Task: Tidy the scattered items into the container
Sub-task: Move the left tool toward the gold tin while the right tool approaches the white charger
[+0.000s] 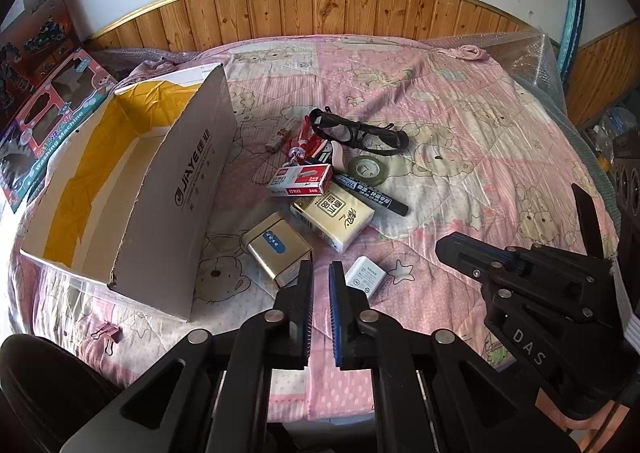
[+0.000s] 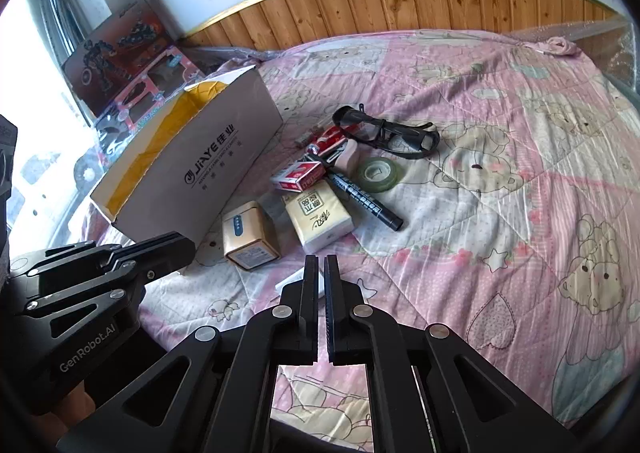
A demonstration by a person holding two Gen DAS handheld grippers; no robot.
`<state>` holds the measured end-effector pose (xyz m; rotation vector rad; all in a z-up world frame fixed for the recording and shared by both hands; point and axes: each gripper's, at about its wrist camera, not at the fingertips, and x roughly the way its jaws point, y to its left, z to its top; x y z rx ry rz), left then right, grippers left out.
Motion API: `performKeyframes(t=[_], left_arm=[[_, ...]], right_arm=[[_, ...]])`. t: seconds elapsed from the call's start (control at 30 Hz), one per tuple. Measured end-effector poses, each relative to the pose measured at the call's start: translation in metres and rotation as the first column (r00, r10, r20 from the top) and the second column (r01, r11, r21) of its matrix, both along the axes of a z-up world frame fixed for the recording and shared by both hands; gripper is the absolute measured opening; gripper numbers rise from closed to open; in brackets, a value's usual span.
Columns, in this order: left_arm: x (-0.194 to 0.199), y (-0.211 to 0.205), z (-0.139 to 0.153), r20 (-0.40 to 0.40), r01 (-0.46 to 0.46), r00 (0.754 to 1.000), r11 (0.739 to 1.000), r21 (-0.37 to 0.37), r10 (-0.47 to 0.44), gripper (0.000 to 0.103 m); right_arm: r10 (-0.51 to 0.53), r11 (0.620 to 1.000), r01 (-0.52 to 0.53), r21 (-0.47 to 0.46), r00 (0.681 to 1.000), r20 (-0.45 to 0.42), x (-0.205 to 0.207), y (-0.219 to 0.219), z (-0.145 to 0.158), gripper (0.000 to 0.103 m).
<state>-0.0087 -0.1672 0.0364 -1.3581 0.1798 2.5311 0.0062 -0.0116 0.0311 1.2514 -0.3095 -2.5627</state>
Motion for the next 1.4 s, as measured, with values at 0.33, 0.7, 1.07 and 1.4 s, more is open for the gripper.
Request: performKeyframes(t=[0.33,0.7,1.07,1.4], left_arm=[[-0.003,-0.004,-0.011,0.033,-0.021,0.999,1.000,0.023,0.021,0.001],[-0.013,-0.025,-0.027,0.100,-0.071,0.993,0.996,0.059,0.065,0.054],[-0.019,-0.031,-0.037,0.105,-0.042,0.994,0.997,0.063,0.035,0.059],[-0.031,-0.037,-0.057,0.135,-0.016,0.991,0.998,0.060,0.007,0.062]], right_arm=[[0.006,1.000,-0.007,-0.025,1.000,-0.017,-0.001,-0.003,0.000,0.007],[0.004,0.998,-0.002,-0.063,1.000,0.030,-0.009,-0.005,-0.013,0.048],[0.002,0.999,0.001,-0.048,0.997,0.072,-0.018,-0.012,-0.027,0.050],[0.014,1.000,-0.011,-0.025,0.992,0.122,-0.032,-0.017,-0.039,0.051]])
